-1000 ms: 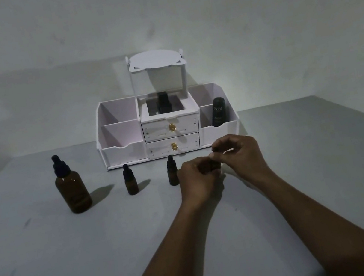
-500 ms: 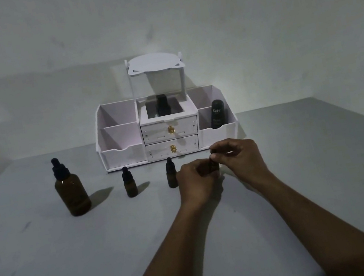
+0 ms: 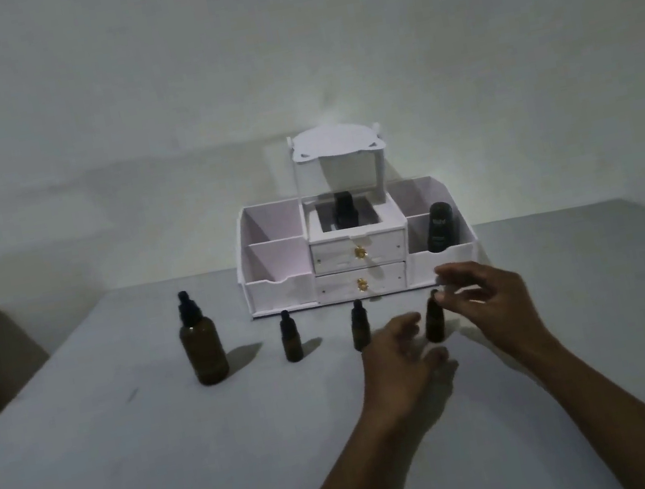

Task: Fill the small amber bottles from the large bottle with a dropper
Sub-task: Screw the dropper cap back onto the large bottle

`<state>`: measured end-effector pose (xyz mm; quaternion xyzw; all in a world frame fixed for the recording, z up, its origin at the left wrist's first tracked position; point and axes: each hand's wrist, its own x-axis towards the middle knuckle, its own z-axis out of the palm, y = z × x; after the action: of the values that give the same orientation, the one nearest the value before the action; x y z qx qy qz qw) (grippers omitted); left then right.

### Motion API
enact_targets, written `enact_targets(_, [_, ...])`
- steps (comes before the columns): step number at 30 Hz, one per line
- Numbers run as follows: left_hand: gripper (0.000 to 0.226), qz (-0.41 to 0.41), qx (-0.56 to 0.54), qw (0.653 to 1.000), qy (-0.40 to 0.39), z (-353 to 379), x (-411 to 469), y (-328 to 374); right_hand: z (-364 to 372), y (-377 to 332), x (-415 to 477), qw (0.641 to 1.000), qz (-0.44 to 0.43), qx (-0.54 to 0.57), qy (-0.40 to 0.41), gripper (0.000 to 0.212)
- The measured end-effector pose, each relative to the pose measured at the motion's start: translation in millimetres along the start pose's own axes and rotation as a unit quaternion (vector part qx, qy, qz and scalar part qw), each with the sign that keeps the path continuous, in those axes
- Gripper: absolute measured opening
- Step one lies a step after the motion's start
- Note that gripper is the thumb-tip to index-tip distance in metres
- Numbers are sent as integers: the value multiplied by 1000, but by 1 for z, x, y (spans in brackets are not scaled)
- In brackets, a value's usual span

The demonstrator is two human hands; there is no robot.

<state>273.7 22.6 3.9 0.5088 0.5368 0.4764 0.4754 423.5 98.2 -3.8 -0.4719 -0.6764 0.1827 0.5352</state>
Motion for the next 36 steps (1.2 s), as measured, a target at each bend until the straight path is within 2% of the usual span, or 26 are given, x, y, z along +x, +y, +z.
enact_targets(3, [49, -27, -24, 998, -43, -33, -23, -6, -2, -12, -3, 1000, -25, -2, 8, 33])
enact_targets(5, [40, -23, 10, 999, -33, -67, -35, -10, 3, -24, -6, 999, -40, 8, 19, 31])
enact_targets(8, [28, 7, 65, 997, 48, -131, -48, -15, 23, -54, -7, 996, -82, 29, 14, 30])
enact_targets(11, [20, 46, 102, 975, 190, -193, -52, -22, 54, -84, -5, 990, -131, 50, -31, 25])
enact_targets(13, [23, 61, 138, 955, 254, -226, -49, -27, 80, -99, -3, 984, -149, 72, -58, 23])
enact_targets(16, [43, 64, 130, 945, 293, -258, -36, -33, 121, -122, -1, 978, -160, 99, -86, 24])
enact_targets(21, [79, 54, 111, 958, 260, -277, -8, -36, 186, -149, 4, 976, -120, 121, -135, 31])
enact_targets(26, [90, 39, 76, 982, 167, -272, 11, -37, 227, -161, 13, 975, -89, 115, -170, 45])
enact_targets(29, [85, 49, 41, 984, 164, -268, 15, -40, 241, -162, 17, 974, -79, 111, -179, 44])
enact_targets(32, [70, 52, 38, 983, 173, -267, 16, -45, 246, -159, 18, 976, -80, 102, -172, 34])
enact_targets(36, [62, 52, 34, 980, 188, -264, 16, -47, 247, -158, 18, 979, -82, 109, -155, 28])
